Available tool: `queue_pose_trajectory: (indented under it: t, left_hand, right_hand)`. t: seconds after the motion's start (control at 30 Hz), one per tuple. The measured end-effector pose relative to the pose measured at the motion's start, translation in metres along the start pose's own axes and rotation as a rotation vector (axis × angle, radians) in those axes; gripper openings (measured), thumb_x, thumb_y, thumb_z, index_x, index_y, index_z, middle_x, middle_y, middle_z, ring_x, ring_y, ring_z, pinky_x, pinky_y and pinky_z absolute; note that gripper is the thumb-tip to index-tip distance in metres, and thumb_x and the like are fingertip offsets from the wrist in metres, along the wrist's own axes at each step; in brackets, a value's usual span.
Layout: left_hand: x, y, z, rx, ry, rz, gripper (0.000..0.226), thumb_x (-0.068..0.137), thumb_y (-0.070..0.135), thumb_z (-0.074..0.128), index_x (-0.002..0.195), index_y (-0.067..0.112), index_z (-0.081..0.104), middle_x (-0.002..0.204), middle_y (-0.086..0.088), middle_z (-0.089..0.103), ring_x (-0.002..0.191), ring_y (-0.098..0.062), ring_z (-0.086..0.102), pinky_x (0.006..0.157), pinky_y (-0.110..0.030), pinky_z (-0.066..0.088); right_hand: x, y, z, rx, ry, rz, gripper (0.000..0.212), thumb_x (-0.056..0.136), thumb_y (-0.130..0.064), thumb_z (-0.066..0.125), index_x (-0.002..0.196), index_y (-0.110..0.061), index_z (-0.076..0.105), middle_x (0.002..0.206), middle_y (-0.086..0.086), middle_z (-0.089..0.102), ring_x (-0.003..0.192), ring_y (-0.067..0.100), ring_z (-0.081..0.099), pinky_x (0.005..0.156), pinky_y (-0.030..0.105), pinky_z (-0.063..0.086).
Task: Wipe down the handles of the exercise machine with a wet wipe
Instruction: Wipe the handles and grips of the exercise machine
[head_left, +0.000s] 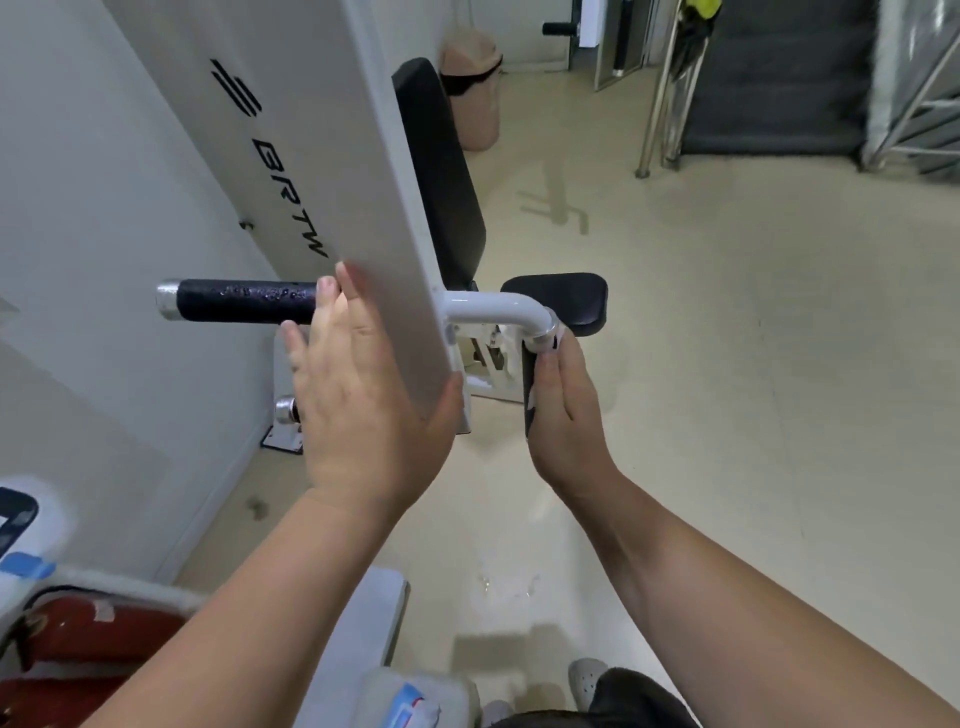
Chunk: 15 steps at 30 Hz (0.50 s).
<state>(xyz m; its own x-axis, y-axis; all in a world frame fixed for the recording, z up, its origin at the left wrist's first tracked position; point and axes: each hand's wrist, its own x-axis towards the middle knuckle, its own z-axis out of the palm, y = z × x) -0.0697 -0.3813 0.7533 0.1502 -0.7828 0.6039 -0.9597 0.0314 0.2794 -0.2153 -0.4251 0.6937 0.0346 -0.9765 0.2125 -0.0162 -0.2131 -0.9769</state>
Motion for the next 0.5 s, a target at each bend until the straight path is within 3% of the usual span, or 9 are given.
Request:
queue_pose_trajectory:
  t: [0.1, 0.17, 0.23, 0.3, 0.4, 0.5]
  left_hand:
    - [0.001, 0.0, 0.001, 0.052, -0.001, 0.001, 0.117, 0.078, 0.037, 0.078, 0.156, -0.002, 0.0, 0.16, -0.025, 0.026, 0.153, -0.035, 0.013, 0.124, -0.055, 0.003]
    - [0.0, 0.001, 0.003, 0.093, -0.016, -0.005, 0.121, 0.077, 0.041, 0.078, 0.156, -0.002, -0.003, 0.159, -0.027, 0.026, 0.153, -0.036, 0.012, 0.123, -0.054, 0.002]
    - [0.002, 0.001, 0.004, 0.133, -0.026, 0.0, 0.12, 0.078, 0.048, 0.073, 0.155, 0.0, -0.005, 0.158, -0.028, 0.026, 0.152, -0.038, 0.013, 0.123, -0.056, 0.003]
    - [0.003, 0.0, 0.005, 0.168, -0.029, 0.005, 0.117, 0.079, 0.054, 0.065, 0.154, -0.001, -0.006, 0.159, -0.028, 0.025, 0.152, -0.04, 0.015, 0.123, -0.057, 0.005]
    - [0.005, 0.001, 0.008, 0.176, -0.024, -0.007, 0.119, 0.079, 0.049, 0.07, 0.153, -0.003, -0.008, 0.161, -0.028, 0.022, 0.152, -0.041, 0.015, 0.123, -0.056, 0.005]
    - [0.005, 0.006, 0.012, 0.163, 0.006, -0.019, 0.119, 0.08, 0.045, 0.073, 0.15, -0.007, -0.007, 0.159, -0.029, 0.025, 0.152, -0.043, 0.016, 0.122, -0.057, 0.006]
  right_hand:
    - [0.009, 0.007, 0.001, 0.066, -0.041, -0.016, 0.072, 0.1, -0.067, 0.027, 0.156, -0.022, 0.028, 0.139, -0.001, 0.052, 0.128, 0.016, 0.049, 0.111, 0.041, 0.037]
    - [0.001, 0.02, 0.003, 0.058, -0.048, -0.037, 0.062, 0.102, -0.06, 0.031, 0.156, -0.032, 0.022, 0.148, -0.003, 0.046, 0.132, 0.015, 0.045, 0.111, 0.038, 0.034]
    - [-0.009, 0.041, 0.005, 0.069, -0.05, -0.022, 0.047, 0.101, -0.044, 0.038, 0.148, -0.044, 0.029, 0.151, -0.002, 0.043, 0.141, 0.018, 0.041, 0.118, 0.047, 0.033]
    - [-0.014, 0.054, 0.005, 0.029, -0.042, 0.042, 0.053, 0.097, -0.045, 0.046, 0.147, -0.034, 0.033, 0.149, -0.003, 0.043, 0.141, 0.018, 0.039, 0.117, 0.052, 0.033]
    - [-0.003, 0.042, 0.006, 0.015, -0.048, 0.019, 0.069, 0.092, -0.049, 0.052, 0.15, -0.017, 0.03, 0.153, -0.004, 0.039, 0.145, 0.017, 0.034, 0.119, 0.049, 0.03]
    - [0.009, 0.026, 0.008, 0.056, -0.044, -0.05, 0.076, 0.097, -0.051, 0.044, 0.158, -0.013, 0.017, 0.163, 0.001, 0.027, 0.154, 0.021, 0.022, 0.124, 0.051, 0.022]
